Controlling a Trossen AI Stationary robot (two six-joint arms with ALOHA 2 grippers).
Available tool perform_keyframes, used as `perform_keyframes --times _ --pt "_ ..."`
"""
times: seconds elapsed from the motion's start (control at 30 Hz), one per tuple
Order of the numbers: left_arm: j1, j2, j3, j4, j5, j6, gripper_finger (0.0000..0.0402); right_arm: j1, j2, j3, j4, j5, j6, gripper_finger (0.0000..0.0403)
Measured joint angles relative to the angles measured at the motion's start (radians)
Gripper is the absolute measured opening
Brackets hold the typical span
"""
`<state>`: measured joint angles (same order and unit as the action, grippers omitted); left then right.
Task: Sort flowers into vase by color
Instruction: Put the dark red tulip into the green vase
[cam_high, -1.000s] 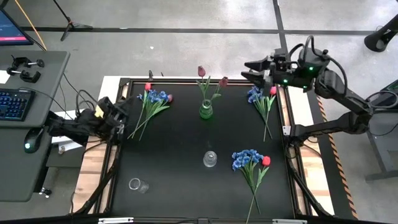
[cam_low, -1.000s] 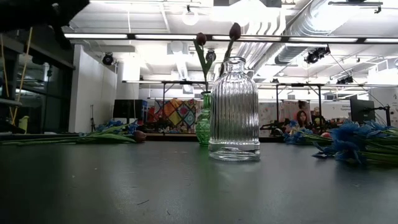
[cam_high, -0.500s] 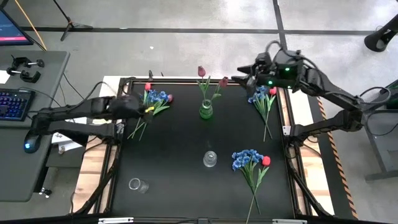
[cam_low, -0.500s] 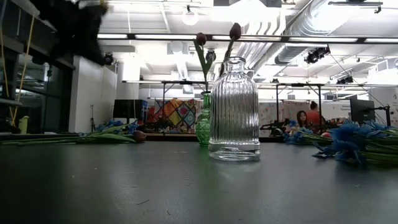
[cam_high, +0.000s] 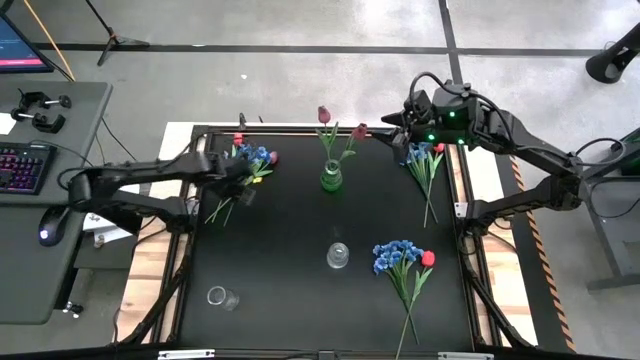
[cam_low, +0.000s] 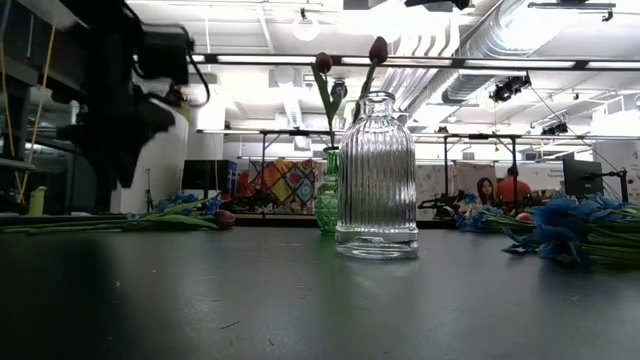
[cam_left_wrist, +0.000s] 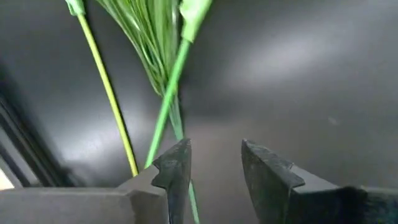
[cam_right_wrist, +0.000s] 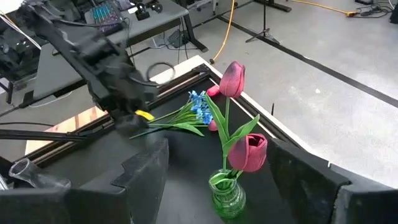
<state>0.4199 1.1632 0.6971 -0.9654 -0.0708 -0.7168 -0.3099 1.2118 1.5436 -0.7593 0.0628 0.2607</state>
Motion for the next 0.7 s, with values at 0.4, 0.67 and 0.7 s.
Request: perform_keyframes --times 0.4,0.67,0.7 --pt "0.177 0.241 0.000 0.047 -0.001 0.236 0.0131 0.000 0.000 0.000 -0.008 0.000 0.000 0.0261" --pt "0.205 0.279 0.000 0.047 0.003 0.308 0.0119 0.000 0.000 0.000 -0.008 0.001 0.000 0.0261" --pt "0.209 0.279 0.000 0.047 0.010 0.316 0.0111 0.000 0.000 0.000 -0.008 0.001 0.000 0.0261"
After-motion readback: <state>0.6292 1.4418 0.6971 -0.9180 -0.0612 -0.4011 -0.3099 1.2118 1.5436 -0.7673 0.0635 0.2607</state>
